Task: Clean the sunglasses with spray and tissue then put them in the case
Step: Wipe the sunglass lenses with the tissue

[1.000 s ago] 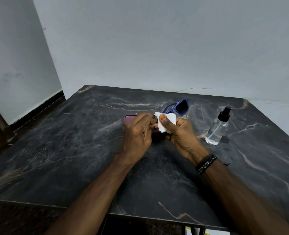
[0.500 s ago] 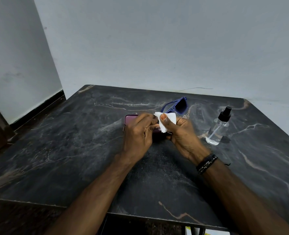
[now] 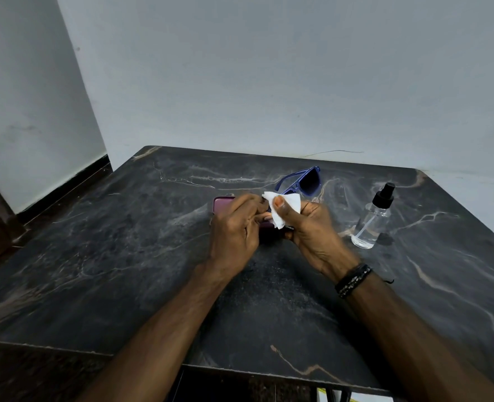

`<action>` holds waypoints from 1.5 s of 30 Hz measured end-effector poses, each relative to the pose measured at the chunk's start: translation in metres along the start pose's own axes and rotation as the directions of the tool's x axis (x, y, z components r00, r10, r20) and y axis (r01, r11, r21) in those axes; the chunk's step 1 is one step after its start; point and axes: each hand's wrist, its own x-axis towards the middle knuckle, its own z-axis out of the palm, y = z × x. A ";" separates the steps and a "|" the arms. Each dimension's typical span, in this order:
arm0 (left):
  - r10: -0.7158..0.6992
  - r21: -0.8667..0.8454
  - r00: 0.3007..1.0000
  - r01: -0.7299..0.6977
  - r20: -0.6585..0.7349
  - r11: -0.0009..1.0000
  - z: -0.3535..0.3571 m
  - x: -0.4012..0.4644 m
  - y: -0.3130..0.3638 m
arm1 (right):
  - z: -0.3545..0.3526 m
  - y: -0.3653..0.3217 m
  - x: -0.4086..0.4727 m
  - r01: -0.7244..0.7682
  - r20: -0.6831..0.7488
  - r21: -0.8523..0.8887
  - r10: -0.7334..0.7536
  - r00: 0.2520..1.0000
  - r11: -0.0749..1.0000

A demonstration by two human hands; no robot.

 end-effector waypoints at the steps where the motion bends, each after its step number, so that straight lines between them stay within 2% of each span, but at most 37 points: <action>1: 0.000 0.004 1.000 0.000 -0.001 1.000 0.000 0.000 0.000 | 0.001 -0.001 -0.001 0.001 -0.007 0.008 0.000 1.000 1.000; 7: -0.024 -0.027 0.999 0.024 -0.029 0.999 0.001 0.000 -0.003 | -0.002 -0.007 -0.001 -0.040 0.096 0.095 0.031 0.995 0.995; 16: -0.003 -0.013 1.000 0.003 0.010 1.000 0.000 0.000 0.000 | 0.000 0.000 0.002 -0.026 0.013 0.065 0.025 1.000 0.998; 24: -0.041 -0.023 0.999 0.041 0.006 0.999 0.001 0.000 -0.003 | -0.003 -0.006 0.002 -0.035 0.074 0.228 0.019 0.997 0.973; 30: -0.031 -0.018 0.999 0.031 -0.013 0.999 0.003 -0.001 -0.002 | -0.005 -0.006 0.002 -0.026 0.059 0.150 0.017 0.998 0.988; 38: -0.057 -0.033 0.998 0.056 -0.038 0.998 0.002 0.000 -0.002 | -0.005 -0.007 0.003 -0.017 0.054 0.224 0.005 0.999 0.974; 45: -0.031 -0.001 0.999 0.031 -0.025 1.000 0.002 0.000 -0.002 | -0.004 -0.006 0.002 -0.026 0.065 0.193 0.014 0.998 0.981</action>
